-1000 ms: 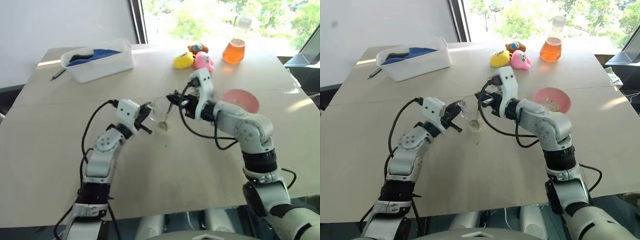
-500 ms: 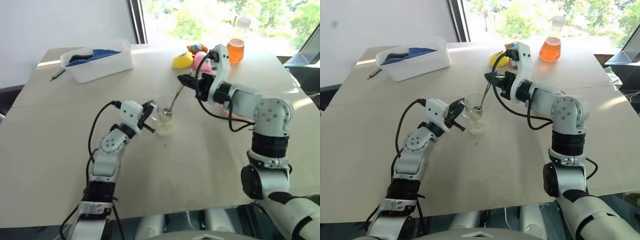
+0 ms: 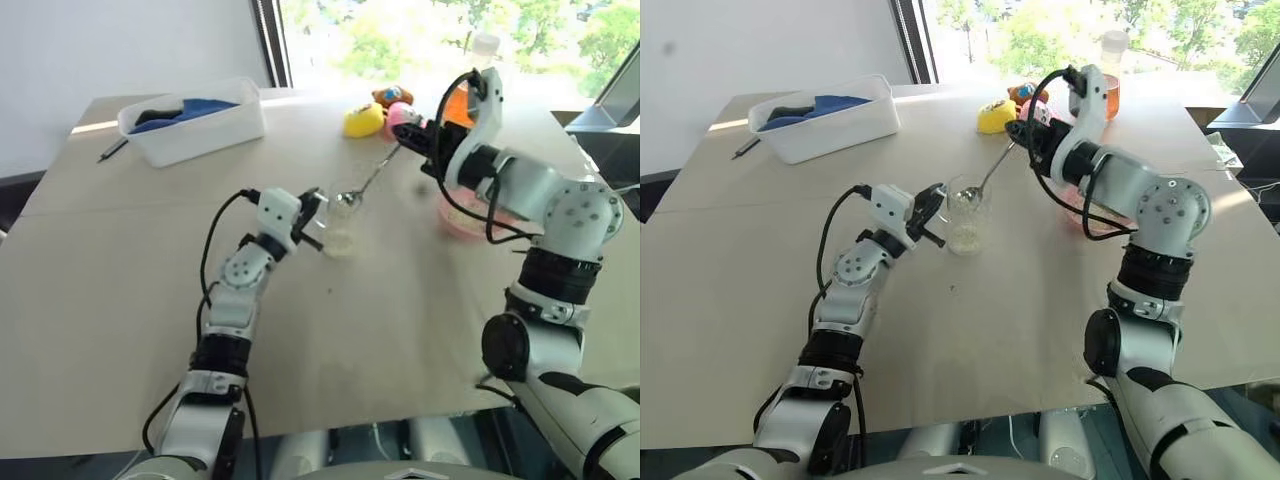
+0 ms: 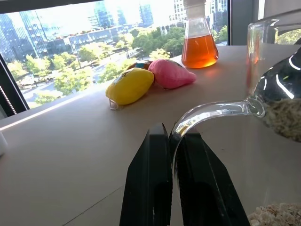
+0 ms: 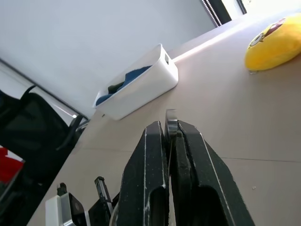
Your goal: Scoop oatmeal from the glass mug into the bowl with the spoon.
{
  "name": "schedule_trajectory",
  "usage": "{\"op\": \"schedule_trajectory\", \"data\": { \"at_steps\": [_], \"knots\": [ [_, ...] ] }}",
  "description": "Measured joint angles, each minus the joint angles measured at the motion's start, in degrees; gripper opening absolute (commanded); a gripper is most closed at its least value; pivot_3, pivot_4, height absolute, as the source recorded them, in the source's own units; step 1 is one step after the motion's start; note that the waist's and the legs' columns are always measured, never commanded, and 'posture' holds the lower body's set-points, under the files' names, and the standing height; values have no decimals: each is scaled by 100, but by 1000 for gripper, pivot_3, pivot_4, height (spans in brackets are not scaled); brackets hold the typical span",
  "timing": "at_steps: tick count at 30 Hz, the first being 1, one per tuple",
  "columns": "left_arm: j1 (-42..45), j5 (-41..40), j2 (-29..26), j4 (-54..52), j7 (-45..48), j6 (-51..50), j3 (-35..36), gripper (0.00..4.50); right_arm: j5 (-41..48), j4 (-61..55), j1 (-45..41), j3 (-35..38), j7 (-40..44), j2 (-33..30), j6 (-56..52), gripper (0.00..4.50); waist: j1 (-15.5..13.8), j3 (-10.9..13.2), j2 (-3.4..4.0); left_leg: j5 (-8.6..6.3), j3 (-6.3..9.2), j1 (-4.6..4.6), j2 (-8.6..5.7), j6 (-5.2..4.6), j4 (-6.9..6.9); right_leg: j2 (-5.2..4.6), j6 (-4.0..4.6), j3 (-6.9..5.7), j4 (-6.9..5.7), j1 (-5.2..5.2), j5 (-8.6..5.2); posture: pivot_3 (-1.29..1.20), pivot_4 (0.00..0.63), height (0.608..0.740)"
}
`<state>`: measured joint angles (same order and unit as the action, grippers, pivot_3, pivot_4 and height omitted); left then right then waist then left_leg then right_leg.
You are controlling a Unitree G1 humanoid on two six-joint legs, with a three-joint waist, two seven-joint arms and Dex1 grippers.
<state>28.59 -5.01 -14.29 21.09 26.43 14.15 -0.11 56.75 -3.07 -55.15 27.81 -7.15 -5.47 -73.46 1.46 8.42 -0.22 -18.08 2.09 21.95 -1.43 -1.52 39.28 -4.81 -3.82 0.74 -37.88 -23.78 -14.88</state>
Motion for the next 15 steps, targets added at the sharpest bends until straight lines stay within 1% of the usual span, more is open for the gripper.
{"op": "schedule_trajectory", "data": {
  "at_steps": [6, 15],
  "knots": [
    [395, 187, 251, 761, -198, 641, -9, 38, 489, 228, -56, 453, -696, 8, -25, 0, 66, 0, 0, 0, -1, 5, -1, 0, -1, 0, 0, -1, -2, -1, 0, 0, 150, 740],
    [1171, 428, 651, 2040, -596, 1425, -26, 38, 1164, 632, -221, 913, -1478, -330, 172, 0, 94, 1, -1, 0, -3, 8, 0, -1, -3, 0, -2, -1, -5, -2, 0, 0, 150, 740]
  ]
}}
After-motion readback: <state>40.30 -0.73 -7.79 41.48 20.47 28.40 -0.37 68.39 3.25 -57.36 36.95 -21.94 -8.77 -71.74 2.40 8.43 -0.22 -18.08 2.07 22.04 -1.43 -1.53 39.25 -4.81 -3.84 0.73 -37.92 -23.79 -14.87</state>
